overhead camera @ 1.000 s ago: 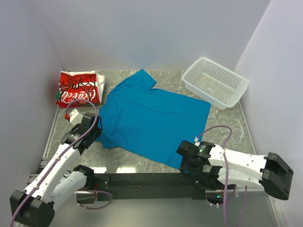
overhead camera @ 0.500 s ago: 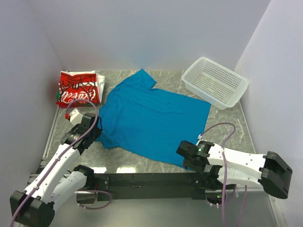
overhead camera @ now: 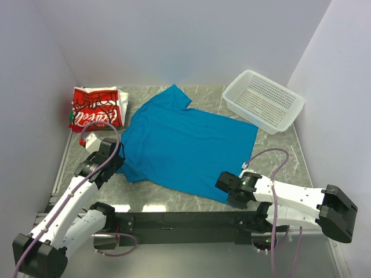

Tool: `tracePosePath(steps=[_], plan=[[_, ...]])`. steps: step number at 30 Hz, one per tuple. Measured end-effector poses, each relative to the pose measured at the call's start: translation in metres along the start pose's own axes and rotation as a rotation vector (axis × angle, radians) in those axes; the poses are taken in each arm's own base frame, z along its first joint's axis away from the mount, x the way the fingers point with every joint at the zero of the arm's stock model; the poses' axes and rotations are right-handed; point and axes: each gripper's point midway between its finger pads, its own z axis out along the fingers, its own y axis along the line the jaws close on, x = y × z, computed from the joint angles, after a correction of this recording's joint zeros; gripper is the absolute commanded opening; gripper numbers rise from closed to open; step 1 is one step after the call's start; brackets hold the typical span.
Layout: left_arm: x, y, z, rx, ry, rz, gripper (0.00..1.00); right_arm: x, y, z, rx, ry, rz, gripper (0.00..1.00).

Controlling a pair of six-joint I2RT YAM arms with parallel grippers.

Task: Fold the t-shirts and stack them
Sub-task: Fold the tshirt

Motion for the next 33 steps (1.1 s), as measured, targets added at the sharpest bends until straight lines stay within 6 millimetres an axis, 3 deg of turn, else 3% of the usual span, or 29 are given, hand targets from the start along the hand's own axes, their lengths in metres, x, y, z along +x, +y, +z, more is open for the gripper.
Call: tracePosePath(steps=[8, 16, 20, 28, 33], plan=[[0.001, 0.002, -0.004, 0.011, 0.011, 0.030, 0.01, 0.003, 0.010, -0.008, -0.014, 0.021, -0.089, 0.07], [-0.016, -0.003, -0.032, 0.062, -0.005, 0.023, 0.00, 0.027, 0.035, -0.037, -0.093, 0.066, -0.262, 0.01], [-0.015, -0.006, -0.038, 0.070, 0.019, 0.041, 0.01, 0.039, 0.036, -0.050, -0.112, 0.090, -0.314, 0.00], [0.009, -0.005, -0.022, 0.027, 0.142, 0.194, 0.01, 0.034, 0.031, -0.055, -0.089, 0.094, -0.294, 0.00], [0.012, -0.035, -0.002, 0.040, 0.207, 0.315, 0.01, 0.015, 0.034, -0.050, -0.075, 0.085, -0.230, 0.00]])
